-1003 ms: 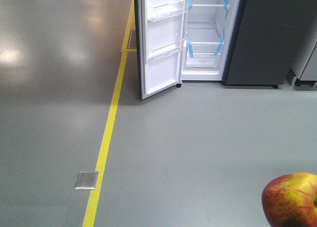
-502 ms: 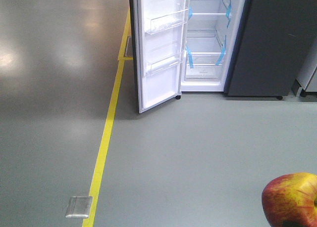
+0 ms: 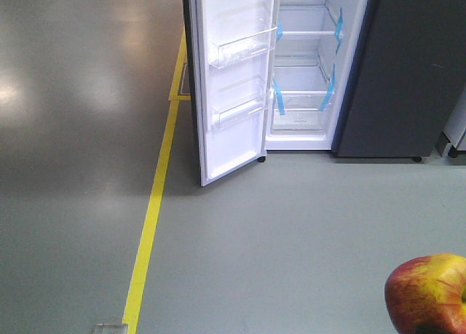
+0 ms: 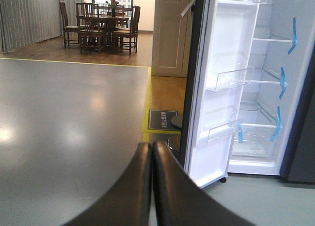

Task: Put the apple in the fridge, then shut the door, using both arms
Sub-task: 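Drive up to the open refrigerator door, apple held in right gripper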

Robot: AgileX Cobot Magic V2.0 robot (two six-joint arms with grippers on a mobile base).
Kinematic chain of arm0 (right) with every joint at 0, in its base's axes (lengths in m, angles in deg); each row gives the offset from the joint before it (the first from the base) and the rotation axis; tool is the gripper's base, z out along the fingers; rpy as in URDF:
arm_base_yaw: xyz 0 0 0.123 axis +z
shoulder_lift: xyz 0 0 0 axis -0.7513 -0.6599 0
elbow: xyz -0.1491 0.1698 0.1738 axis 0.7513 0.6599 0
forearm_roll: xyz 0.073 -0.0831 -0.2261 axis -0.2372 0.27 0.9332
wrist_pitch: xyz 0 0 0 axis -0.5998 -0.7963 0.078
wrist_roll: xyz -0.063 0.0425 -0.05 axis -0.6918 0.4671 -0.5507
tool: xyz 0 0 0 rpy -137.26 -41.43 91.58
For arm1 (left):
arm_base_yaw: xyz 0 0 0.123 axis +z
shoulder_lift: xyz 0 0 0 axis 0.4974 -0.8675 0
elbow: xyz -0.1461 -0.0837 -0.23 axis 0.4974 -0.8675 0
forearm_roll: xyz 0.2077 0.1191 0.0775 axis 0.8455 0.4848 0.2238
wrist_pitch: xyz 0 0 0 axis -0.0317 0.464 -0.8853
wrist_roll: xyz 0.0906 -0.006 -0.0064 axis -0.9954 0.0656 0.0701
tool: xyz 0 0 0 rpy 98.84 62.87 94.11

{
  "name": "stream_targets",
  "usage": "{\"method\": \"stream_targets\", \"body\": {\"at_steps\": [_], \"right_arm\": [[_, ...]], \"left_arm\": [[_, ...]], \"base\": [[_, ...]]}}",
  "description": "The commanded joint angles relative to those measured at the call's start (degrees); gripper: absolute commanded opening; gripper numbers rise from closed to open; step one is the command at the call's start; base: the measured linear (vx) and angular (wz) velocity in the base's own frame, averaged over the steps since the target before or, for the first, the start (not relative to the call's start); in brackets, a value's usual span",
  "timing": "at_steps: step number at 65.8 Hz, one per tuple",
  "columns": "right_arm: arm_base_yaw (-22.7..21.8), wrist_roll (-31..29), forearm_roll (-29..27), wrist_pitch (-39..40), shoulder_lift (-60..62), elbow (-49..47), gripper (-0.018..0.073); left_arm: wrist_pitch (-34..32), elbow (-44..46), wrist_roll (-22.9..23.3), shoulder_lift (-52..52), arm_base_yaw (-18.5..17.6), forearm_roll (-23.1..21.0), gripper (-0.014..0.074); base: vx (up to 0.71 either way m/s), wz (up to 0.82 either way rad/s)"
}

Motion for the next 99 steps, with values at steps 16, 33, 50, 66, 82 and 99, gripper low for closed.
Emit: {"method": "stream_targets", "body": {"at_steps": [16,33,50,66,82,99], "right_arm": [[-0.1,-0.2,-1.1,4.0,-0.3,-1.4,0.0365],[-0.1,-0.2,-1.1,4.0,-0.3,-1.4,0.0365],[-0.1,-0.2,-1.1,4.0,-0.3,-1.4,0.0365],[-0.1,-0.2,-1.1,4.0,-0.3,-1.4,0.0365],[-0.1,-0.2,-1.1,4.0,-0.3,-1.4,0.0365],[-0.1,-0.2,-1.1,4.0,-0.3,-1.4,0.0365]], "left_arm": [[-4.1,-1.6,0.4,0.9,0.0,-0.2,-0.0006],[-4.1,-1.6,0.4,0.9,0.0,-0.2,-0.0006],[-4.1,-1.6,0.4,0.9,0.0,-0.2,-0.0006],[-4.1,-1.6,0.4,0.9,0.0,-0.2,-0.0006],[-4.1,-1.6,0.4,0.9,0.0,-0.2,-0.0006],[-4.1,-1.6,0.4,0.9,0.0,-0.2,-0.0006]], "base": [[0.21,0.01],[0.18,0.00],[0.16,0.00],[0.14,-0.02],[0.14,-0.03],[0.13,-0.02]]}}
